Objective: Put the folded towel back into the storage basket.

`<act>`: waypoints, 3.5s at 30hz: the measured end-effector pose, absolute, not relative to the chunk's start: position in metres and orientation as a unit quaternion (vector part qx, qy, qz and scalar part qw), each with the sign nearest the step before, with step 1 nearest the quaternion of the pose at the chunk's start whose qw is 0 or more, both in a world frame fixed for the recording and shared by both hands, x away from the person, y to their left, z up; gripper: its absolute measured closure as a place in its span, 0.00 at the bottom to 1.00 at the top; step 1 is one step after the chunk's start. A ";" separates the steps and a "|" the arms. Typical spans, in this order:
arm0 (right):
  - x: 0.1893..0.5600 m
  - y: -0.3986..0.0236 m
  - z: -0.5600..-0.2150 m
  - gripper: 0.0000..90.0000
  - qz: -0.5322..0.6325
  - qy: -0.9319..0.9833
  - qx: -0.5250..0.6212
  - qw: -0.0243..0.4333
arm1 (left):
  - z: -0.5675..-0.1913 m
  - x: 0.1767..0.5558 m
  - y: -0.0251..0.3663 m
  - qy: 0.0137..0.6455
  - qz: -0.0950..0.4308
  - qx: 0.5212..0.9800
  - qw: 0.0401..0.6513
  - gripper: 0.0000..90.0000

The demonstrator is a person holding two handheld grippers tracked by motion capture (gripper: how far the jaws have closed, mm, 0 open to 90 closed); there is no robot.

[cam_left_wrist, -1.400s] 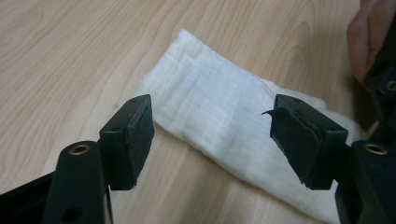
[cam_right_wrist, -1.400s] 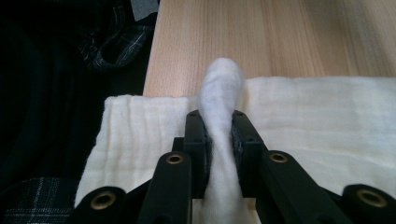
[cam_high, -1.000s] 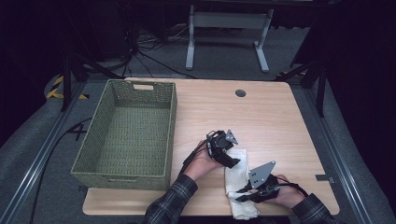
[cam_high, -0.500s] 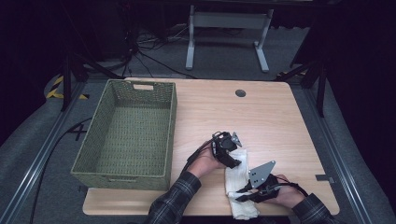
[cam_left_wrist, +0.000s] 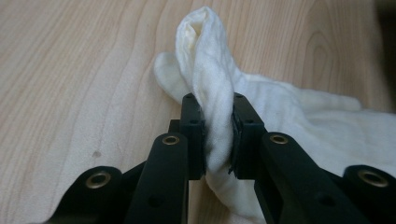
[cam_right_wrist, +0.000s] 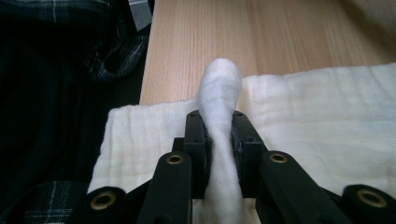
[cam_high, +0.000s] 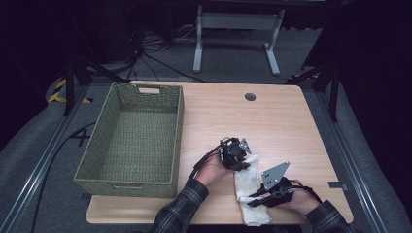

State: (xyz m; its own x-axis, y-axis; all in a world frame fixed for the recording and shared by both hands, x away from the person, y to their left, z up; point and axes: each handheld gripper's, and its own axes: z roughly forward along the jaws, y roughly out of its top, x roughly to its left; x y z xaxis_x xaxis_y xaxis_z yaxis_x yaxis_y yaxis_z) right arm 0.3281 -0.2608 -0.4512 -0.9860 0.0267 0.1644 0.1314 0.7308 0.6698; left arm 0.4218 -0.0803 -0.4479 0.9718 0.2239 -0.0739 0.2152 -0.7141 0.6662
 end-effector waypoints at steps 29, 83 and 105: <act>0.350 -0.258 -0.405 0.89 -0.398 -0.914 -0.074 0.021 | -0.382 0.412 -0.063 0.135 0.034 0.909 0.392 0.88; 0.401 -0.115 -0.293 0.89 -0.447 -0.893 -0.039 -0.026 | -0.285 0.431 0.103 0.118 0.106 0.894 0.418 0.88; 0.413 -0.025 -0.300 0.89 -0.463 -0.886 -0.022 -0.020 | -0.305 0.436 0.179 0.162 0.118 0.874 0.443 0.88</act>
State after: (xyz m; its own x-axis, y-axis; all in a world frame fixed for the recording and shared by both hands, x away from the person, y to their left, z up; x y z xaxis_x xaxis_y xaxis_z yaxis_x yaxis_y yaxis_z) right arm 0.4128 -0.0245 -0.2995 -0.9983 0.0571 -0.0150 0.0202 0.5697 0.8216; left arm 0.4358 0.1791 -0.3052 0.9193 0.3883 0.0632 0.1783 -0.5544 0.8130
